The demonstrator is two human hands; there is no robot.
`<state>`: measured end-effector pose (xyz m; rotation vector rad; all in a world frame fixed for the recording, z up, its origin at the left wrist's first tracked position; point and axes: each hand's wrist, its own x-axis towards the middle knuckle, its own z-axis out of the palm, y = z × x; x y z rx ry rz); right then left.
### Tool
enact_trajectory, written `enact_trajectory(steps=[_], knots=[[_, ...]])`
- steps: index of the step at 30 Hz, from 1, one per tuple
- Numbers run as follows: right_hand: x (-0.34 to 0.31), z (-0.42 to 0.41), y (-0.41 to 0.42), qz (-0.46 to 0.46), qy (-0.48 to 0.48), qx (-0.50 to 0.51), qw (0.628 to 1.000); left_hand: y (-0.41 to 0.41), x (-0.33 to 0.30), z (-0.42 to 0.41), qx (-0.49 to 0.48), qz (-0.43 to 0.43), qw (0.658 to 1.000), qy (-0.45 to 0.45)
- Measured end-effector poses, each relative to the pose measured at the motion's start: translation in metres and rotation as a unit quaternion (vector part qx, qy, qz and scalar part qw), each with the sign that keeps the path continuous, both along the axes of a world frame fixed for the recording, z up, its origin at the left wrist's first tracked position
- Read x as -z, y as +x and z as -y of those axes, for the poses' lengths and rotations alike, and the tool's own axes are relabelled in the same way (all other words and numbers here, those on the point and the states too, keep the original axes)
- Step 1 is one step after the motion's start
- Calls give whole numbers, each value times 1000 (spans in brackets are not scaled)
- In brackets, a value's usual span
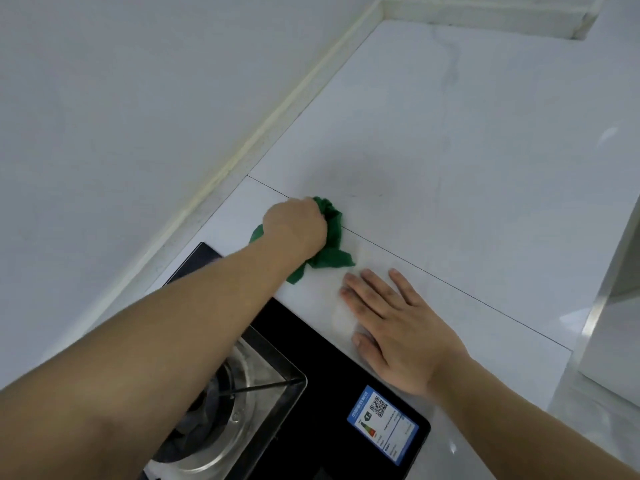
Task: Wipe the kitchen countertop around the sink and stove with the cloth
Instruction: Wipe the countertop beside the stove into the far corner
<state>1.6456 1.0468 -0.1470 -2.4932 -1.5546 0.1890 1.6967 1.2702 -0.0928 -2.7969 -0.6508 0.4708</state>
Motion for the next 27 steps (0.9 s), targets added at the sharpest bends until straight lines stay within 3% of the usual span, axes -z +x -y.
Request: enact_trajectory(steps=[5,9,13,15,18,21,24,25,27], knots=[[-2,0,0,-24,15,0,1000,-24,3,41,103,11,992,-71],[-8,9,-4,-38,85,46,995,-9,7,8,-80,33,996,-36],[-20,40,2,-52,217,264,938,-18,21,44,-158,95,981,-56],[-27,65,8,-60,241,345,905,-31,21,86,-142,107,982,-67],[-34,98,12,-43,201,407,890,-64,21,162,-35,81,993,-76],[-32,120,4,-57,160,475,863,-77,26,157,12,69,992,-104],[-26,131,-3,-148,129,582,789,-62,29,121,-129,113,975,-141],[-25,135,-1,-229,134,622,736,-58,29,121,-182,130,964,-146],[-31,132,6,-451,201,653,574,-56,32,154,-231,148,950,-147]])
